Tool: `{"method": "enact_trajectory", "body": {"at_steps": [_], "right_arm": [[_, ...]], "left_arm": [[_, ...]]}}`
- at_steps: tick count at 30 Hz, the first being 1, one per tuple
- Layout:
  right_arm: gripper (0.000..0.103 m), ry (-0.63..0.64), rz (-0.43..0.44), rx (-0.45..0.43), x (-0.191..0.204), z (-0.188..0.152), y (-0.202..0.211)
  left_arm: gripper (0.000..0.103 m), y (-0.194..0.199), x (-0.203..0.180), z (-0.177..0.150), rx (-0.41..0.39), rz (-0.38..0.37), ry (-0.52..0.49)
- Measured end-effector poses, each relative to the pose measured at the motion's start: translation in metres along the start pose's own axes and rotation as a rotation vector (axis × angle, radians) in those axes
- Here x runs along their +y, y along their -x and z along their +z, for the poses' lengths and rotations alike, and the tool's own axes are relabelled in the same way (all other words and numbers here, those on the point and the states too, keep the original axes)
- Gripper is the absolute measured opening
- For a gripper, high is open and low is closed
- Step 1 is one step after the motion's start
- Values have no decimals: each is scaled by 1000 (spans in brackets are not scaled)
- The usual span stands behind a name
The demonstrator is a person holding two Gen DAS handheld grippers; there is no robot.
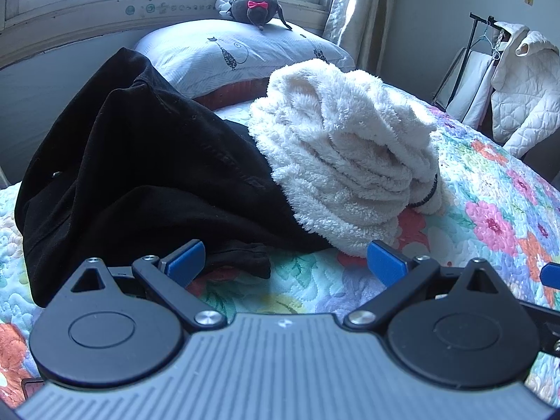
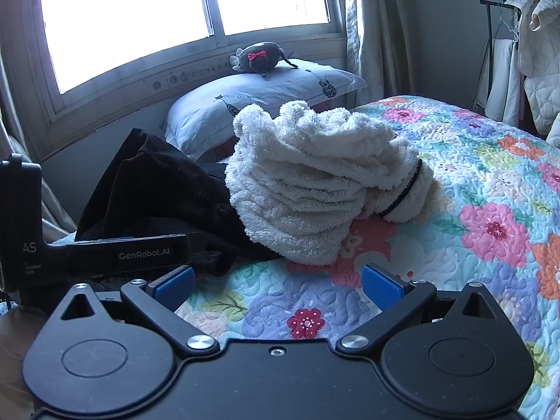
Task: Fold clothes
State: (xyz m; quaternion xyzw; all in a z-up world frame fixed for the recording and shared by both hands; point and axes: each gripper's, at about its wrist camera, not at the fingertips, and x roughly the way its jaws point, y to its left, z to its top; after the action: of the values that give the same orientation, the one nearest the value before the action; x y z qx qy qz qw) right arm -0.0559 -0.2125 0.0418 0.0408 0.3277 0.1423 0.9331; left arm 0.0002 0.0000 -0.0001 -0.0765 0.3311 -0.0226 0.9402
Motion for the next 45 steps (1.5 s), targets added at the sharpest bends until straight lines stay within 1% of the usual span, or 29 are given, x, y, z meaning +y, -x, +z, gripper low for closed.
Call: {"method": "enact_trajectory", "body": {"at_steps": [10, 20, 24, 30, 34, 39, 42, 45], "right_arm": [[103, -3, 8, 14, 0, -3, -3], [103, -2, 11, 18, 0, -3, -4], [103, -1, 11, 19, 0, -3, -4], [103, 0, 11, 20, -2, -3, -4], [103, 11, 9, 13, 2, 3, -11], [103, 15, 30, 31, 5, -2, -16], [103, 9, 31, 52, 4, -6, -22], [103, -4, 30, 65, 0, -9, -23]], "left_arm": [[101, -3, 0, 1, 1, 19, -10], [102, -5, 0, -2, 8, 15, -12], [102, -8, -1, -2, 39, 31, -21], [102, -9, -1, -1, 33, 44, -32], [103, -11, -2, 1, 24, 54, -46], [103, -14, -2, -2, 36, 50, -61], [103, -18, -3, -5, 59, 26, -46], [103, -19, -4, -6, 59, 20, -50]]}}
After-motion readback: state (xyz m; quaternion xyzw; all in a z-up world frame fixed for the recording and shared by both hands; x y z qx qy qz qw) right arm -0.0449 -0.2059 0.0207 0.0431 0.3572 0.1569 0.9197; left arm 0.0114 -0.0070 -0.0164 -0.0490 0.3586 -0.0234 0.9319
